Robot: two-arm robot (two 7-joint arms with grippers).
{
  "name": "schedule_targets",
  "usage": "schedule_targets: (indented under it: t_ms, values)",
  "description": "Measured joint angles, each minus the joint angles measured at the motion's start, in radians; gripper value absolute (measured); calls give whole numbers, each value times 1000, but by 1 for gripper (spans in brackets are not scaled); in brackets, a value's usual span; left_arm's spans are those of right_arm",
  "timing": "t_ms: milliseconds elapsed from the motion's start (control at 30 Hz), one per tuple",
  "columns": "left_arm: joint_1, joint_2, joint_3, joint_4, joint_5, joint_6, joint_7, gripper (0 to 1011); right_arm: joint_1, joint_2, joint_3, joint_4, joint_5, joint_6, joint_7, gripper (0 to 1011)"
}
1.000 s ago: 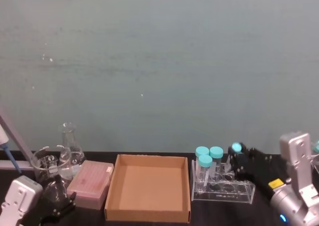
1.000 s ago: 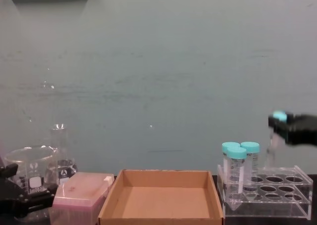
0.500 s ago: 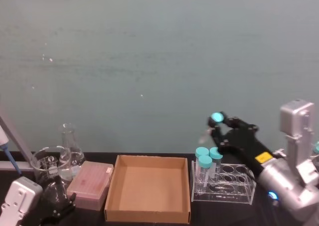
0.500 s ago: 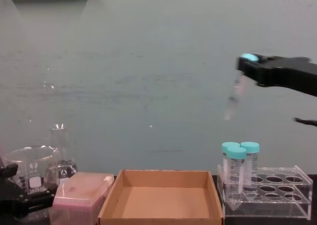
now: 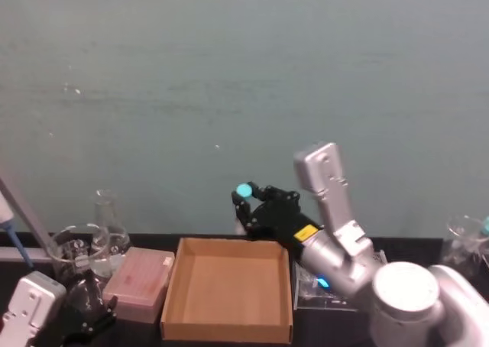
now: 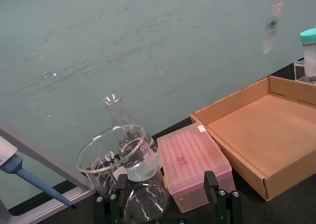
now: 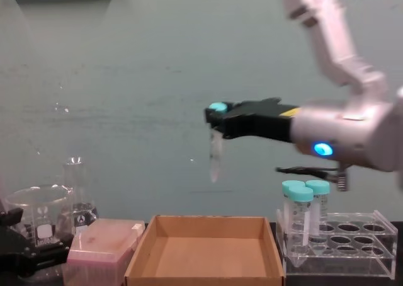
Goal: Use the right hand to move the test tube from the test tube rack into the box.
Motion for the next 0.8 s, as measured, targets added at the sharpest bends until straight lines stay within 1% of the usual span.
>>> schedule_targets:
  t_ms: [33,67,133,167,300,400,533,800]
  values:
    - [0,0,0,0,0,0,0,1000,11,-11,-5,20,-8,6,-5,269]
    - [0,0,0,0,0,0,0,1000,31,-30,-13,54,-24,11,-14,269]
    - [0,0,0,0,0,0,0,1000,46,-45,-19,80,-38,13,-24,268]
    - [0,0,0,0,0,0,0,1000,58,-59,-25,107,-51,14,-33,269]
    - [0,0,0,0,0,0,0,1000,77,-85,-33,160,-80,17,-52,269]
    - [0,0,0,0,0,0,0,1000,82,-98,-34,186,-94,25,-62,269]
    - [0,0,0,0,0,0,0,1000,79,-106,-33,200,-110,36,-71,269]
    - [0,0,0,0,0,0,0,1000,78,-104,-32,198,-109,36,-72,268]
